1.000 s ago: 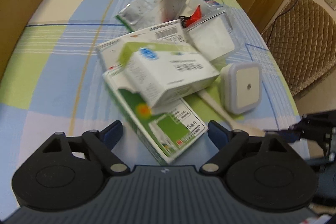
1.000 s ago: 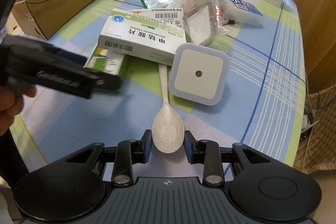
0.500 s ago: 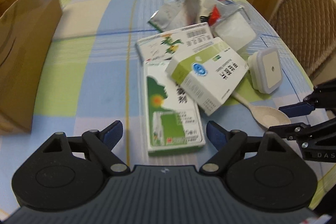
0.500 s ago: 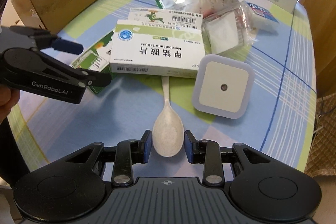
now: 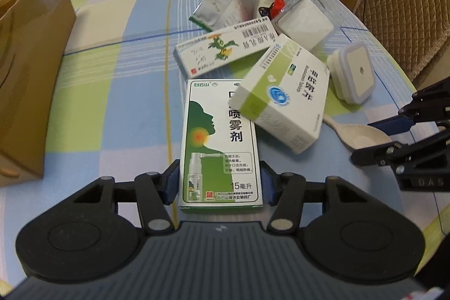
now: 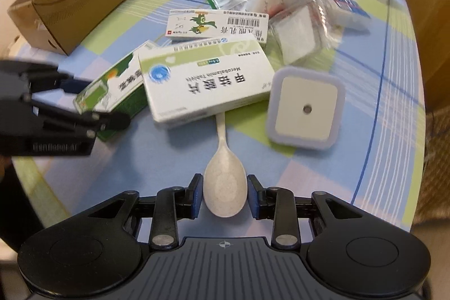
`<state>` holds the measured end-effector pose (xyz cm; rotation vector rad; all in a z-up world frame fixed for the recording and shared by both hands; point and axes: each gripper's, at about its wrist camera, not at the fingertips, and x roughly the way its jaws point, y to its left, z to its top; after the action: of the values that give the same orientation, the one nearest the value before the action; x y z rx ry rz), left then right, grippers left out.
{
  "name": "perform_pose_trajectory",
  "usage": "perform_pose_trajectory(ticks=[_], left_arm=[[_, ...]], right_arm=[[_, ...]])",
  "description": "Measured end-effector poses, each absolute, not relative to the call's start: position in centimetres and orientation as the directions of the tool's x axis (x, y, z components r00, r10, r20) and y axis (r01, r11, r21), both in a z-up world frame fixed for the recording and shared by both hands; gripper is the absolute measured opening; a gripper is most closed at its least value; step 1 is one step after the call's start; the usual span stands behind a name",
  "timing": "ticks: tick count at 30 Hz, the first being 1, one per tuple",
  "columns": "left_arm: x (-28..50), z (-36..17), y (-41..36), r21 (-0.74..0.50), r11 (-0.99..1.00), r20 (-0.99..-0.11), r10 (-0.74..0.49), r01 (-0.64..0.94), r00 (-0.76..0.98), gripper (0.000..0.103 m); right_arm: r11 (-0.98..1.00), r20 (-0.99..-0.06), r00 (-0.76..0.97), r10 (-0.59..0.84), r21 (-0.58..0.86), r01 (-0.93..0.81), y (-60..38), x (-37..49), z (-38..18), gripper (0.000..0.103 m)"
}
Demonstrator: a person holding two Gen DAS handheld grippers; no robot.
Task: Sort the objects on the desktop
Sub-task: 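Grasp the green-and-white spray box with the left gripper while the right holds the spoon, then lift the spray box and spoon and carry both toward the cardboard box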
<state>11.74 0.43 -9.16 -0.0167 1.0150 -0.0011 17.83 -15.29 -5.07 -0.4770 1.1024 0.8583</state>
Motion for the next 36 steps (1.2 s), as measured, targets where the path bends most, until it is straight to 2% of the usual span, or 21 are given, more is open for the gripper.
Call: perform_pose_trajectory(ticks=[5,12,17,21,24,27,29,34,35,36], left_arm=[[8.7,-8.6,0.5,-0.014,1.0,-0.855,-0.006,-0.012,0.519,0.051],[6.0,-8.5,1.9,0.001,0.999,-0.857,0.017,-0.033,0.515,0.051],[5.8,-8.3,2.4,0.005,1.0,-0.847,0.019,-0.028,0.531,0.055],[6.2,-8.4,2.5,0.014,1.0,-0.841,0.019,-0.014,0.541,0.06],[6.4,-8.7,2.5,0.023,1.0,-0.837,0.02,-0.001,0.547,0.061],[6.5,-9.0,2.5,0.021,1.0,-0.838,0.015,0.004,0.546,0.061],[6.6,-9.1,2.6,0.02,1.0,-0.84,0.012,0.008,0.543,0.061],[6.9,-9.4,2.6,0.02,1.0,-0.845,0.007,0.018,0.534,0.061],[7.0,-9.5,2.7,0.018,1.0,-0.847,0.005,0.02,0.532,0.06],[7.0,-9.5,2.7,0.009,1.0,-0.846,-0.004,0.022,0.533,0.055]], right_arm=[[0.684,-0.914,0.164,0.37,0.148,-0.714,-15.8,15.4,-4.1,0.03],[0.752,-0.9,0.198,0.389,0.185,-0.633,-15.7,12.2,-5.0,0.03],[0.759,-0.883,0.263,0.388,0.144,-0.634,-15.2,11.3,-5.4,0.032],[0.732,-0.883,0.31,0.352,0.054,-0.679,-14.3,10.5,-5.8,0.037],[0.714,-0.881,0.332,0.338,0.009,-0.7,-14.0,9.9,-6.0,0.037],[0.716,-0.879,0.332,0.342,0.014,-0.698,-14.0,10.0,-6.2,0.037],[0.72,-0.879,0.334,0.341,0.016,-0.693,-14.0,10.0,-6.1,0.03],[0.736,-0.874,0.332,0.355,0.042,-0.675,-14.1,10.1,-5.9,0.03],[0.737,-0.874,0.328,0.359,0.049,-0.674,-14.1,10.1,-5.8,0.03],[0.737,-0.874,0.319,0.367,0.064,-0.673,-14.1,10.0,-5.7,0.03]])
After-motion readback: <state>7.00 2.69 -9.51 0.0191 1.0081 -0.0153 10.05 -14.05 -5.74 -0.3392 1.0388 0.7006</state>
